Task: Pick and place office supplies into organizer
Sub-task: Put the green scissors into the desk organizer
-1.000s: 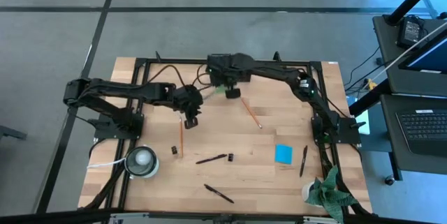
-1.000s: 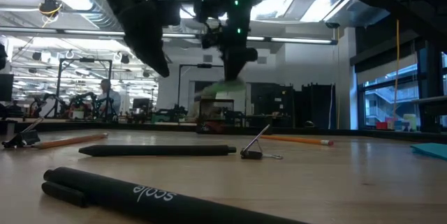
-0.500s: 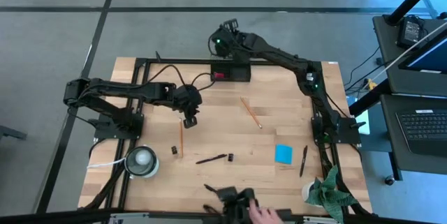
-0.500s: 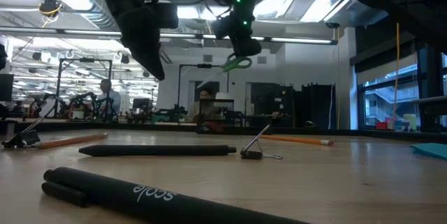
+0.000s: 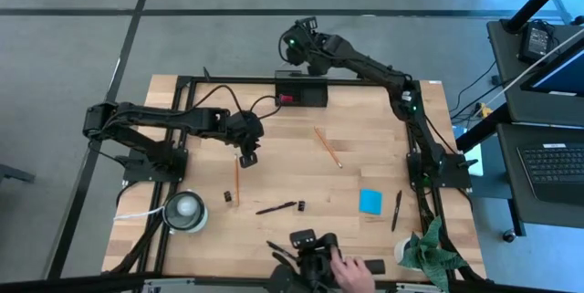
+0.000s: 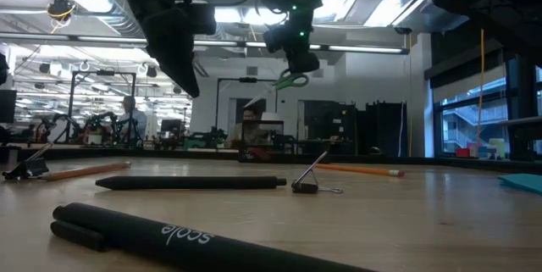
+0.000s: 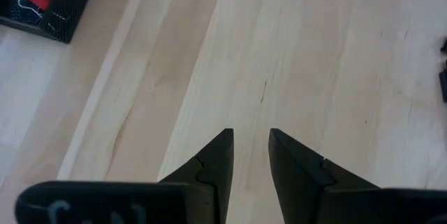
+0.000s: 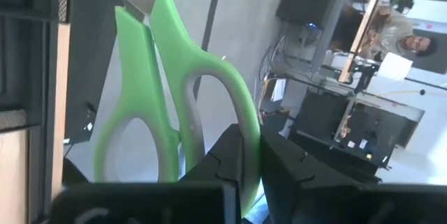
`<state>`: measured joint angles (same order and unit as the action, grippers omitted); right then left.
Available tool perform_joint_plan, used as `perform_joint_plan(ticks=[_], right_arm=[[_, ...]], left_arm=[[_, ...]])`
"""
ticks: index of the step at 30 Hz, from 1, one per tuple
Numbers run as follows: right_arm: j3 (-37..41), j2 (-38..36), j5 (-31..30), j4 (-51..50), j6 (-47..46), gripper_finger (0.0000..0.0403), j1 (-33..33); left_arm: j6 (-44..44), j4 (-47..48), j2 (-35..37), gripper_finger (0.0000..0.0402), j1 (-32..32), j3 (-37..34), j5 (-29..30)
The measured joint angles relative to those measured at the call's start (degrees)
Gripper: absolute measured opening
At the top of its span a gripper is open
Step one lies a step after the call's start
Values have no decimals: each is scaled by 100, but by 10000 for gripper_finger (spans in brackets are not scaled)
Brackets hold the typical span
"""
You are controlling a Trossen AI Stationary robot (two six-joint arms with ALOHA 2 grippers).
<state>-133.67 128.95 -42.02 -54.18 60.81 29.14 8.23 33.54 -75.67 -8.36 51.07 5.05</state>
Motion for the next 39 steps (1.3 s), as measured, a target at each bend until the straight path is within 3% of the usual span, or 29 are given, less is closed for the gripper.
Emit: perform_joint_plan(ticks=[39], right_arm=[[0,584,152,66,158,36,66]], left_arm=[[107,-11,3,86,2,9,5]])
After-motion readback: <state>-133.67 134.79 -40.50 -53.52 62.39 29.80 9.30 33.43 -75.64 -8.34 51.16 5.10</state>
